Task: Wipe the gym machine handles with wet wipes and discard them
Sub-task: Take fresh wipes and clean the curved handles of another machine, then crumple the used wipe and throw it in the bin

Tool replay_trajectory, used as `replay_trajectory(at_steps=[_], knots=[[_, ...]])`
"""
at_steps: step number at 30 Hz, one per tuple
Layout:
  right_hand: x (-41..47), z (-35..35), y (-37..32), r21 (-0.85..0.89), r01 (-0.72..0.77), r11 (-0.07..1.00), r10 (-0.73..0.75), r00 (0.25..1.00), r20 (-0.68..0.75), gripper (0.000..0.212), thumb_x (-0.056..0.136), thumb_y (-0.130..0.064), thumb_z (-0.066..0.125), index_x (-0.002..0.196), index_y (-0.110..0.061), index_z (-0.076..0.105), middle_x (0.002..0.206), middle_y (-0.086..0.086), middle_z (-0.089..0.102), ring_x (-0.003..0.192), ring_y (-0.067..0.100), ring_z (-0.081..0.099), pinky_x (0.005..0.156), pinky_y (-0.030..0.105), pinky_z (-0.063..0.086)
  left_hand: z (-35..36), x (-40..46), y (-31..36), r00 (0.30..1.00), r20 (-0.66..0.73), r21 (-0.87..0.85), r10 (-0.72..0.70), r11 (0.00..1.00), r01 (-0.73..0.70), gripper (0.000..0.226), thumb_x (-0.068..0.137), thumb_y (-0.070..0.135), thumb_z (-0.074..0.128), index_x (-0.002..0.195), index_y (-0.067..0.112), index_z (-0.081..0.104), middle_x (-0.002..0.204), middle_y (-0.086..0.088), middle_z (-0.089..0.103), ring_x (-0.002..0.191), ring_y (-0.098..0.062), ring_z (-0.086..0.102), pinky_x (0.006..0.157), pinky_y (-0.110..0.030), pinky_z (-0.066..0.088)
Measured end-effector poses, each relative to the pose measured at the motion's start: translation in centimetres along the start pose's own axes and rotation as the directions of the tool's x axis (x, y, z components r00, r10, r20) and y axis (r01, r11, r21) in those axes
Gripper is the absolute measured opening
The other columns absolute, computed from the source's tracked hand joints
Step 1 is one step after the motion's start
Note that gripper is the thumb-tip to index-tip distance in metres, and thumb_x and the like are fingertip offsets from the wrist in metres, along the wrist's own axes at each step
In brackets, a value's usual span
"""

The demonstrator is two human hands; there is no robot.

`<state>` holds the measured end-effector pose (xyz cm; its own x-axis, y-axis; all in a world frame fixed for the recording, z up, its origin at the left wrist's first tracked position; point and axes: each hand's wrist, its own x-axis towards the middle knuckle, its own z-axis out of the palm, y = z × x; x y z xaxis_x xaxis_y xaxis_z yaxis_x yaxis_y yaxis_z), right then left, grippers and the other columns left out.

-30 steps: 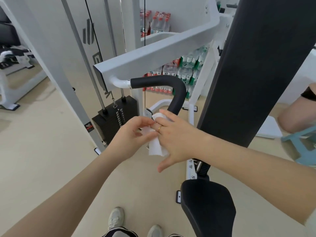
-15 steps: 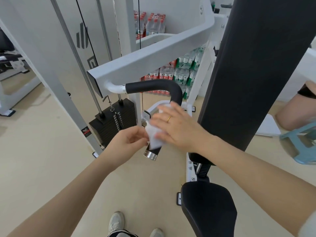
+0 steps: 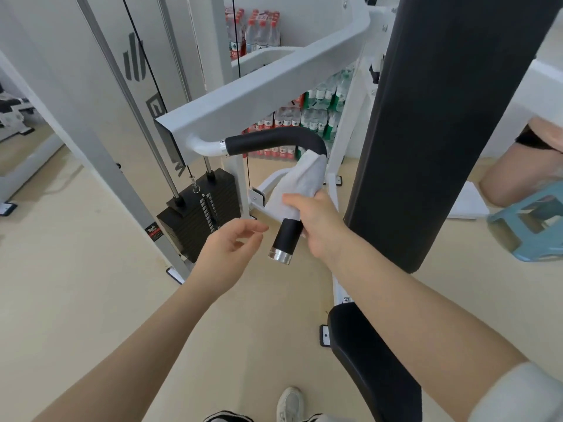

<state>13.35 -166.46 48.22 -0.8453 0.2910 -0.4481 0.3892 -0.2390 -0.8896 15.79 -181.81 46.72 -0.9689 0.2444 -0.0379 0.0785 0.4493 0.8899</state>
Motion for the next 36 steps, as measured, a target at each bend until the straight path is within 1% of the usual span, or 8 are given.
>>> replay_trajectory(at_steps=[7, 10, 12, 18, 23, 27, 31, 36], knots=[[-5.1, 2.2, 5.1, -0.047, -0.073, 0.996, 0.074, 0.997, 0.022, 0.015, 0.081, 0.006, 0.054, 0.078, -0.009, 0.057, 0.076, 0.006, 0.06, 0.063, 0.019, 0.06, 0.052, 0.02, 0.046, -1.8, -4.1, -1.5, 0.998, 0.051, -0.008, 0.035, 0.999, -0.034, 0.019, 0.092, 0.012, 0.051, 0.1, 0.018, 0.066, 0.099, 0.009, 0.066, 0.073, 0.003, 0.057, 0.053, -0.006, 0.04], [-7.6, 1.8, 7.8, -0.237, -0.039, 0.971, 0.086, 0.978, 0.191, 0.011, 0.078, 0.007, 0.055, 0.084, -0.001, 0.06, 0.072, 0.01, 0.054, 0.06, 0.022, 0.054, 0.055, 0.03, 0.042, -1.9, -5.3, -1.9, 0.995, 0.077, 0.041, 0.059, 0.997, -0.063, 0.02, 0.091, 0.011, 0.05, 0.099, 0.021, 0.066, 0.099, 0.009, 0.065, 0.071, 0.008, 0.056, 0.055, -0.005, 0.039], [-9.5, 0.3, 9.3, -0.405, -0.001, 0.914, 0.127, 0.951, 0.282, 0.009, 0.083, -0.002, 0.057, 0.088, -0.009, 0.059, 0.068, 0.004, 0.054, 0.054, 0.015, 0.053, 0.049, 0.023, 0.044, -1.5, -5.7, -1.5, 0.993, 0.07, 0.063, 0.099, 0.993, -0.104, 0.02, 0.091, 0.011, 0.05, 0.099, 0.022, 0.065, 0.101, 0.009, 0.064, 0.084, 0.004, 0.057, 0.063, -0.004, 0.04], [-11.4, -8.6, 7.3, -0.681, 0.209, 0.702, -0.073, 0.972, 0.223, 0.027, 0.08, -0.024, 0.061, 0.107, -0.023, 0.056, 0.084, 0.008, 0.063, 0.072, 0.018, 0.059, 0.066, 0.034, 0.051, 4.5, -7.6, 3.4, 0.917, 0.278, 0.044, 0.287, 0.95, -0.31, 0.022, 0.092, 0.011, 0.049, 0.103, 0.023, 0.063, 0.1, 0.012, 0.063, 0.089, -0.001, 0.058, 0.076, -0.008, 0.043], [-14.9, -19.5, 6.3, -0.689, 0.332, 0.645, -0.21, 0.943, 0.258, 0.035, 0.076, -0.039, 0.061, 0.106, -0.027, 0.047, 0.095, -0.003, 0.057, 0.086, 0.019, 0.063, 0.077, 0.048, 0.055, 14.4, -10.2, 8.2, 0.795, 0.451, 0.034, 0.406, 0.882, -0.47, 0.022, 0.093, 0.02, 0.048, 0.109, 0.025, 0.062, 0.1, 0.012, 0.059, 0.091, -0.002, 0.055, 0.08, -0.016, 0.044], [-18.8, -32.2, 6.3, -0.603, 0.291, 0.743, -0.206, 0.956, 0.207, 0.025, 0.091, -0.013, 0.048, 0.115, -0.02, 0.052, 0.111, -0.004, 0.056, 0.102, 0.012, 0.056, 0.091, 0.034, 0.047, 25.3, -13.6, 13.2, 0.731, 0.521, -0.044, 0.441, 0.869, -0.493, 0.02, 0.094, 0.027, 0.047, 0.103, 0.025, 0.064, 0.095, 0.014, 0.055, 0.087, 0.003, 0.051, 0.073, -0.004, 0.038], [-22.4, -46.3, 6.4, -0.614, 0.209, 0.761, -0.236, 0.971, 0.038, 0.023, 0.09, -0.002, 0.044, 0.098, -0.005, 0.065, 0.082, -0.003, 0.058, 0.077, 0.013, 0.055, 0.066, 0.021, 0.042, 38.0, -17.8, 18.8, 0.748, 0.564, -0.063, 0.348, 0.922, -0.381, 0.024, 0.094, 0.03, 0.05, 0.107, 0.016, 0.064, 0.099, 0.009, 0.056, 0.085, -0.003, 0.054, 0.071, -0.003, 0.039], [-23.2, -61.1, 5.3, -0.46, 0.144, 0.876, -0.241, 0.957, -0.159, 0.012, 0.086, -0.003, 0.059, 0.092, -0.009, 0.067, 0.076, -0.002, 0.063, 0.066, 0.008, 0.056, 0.05, 0.008, 0.041, 51.5, -19.2, 25.4, 0.774, 0.581, -0.047, 0.253, 0.959, -0.278, 0.022, 0.092, 0.031, 0.053, 0.094, 0.011, 0.064, 0.088, 0.002, 0.062, 0.08, -0.015, 0.059, 0.081, -0.033, 0.047]])
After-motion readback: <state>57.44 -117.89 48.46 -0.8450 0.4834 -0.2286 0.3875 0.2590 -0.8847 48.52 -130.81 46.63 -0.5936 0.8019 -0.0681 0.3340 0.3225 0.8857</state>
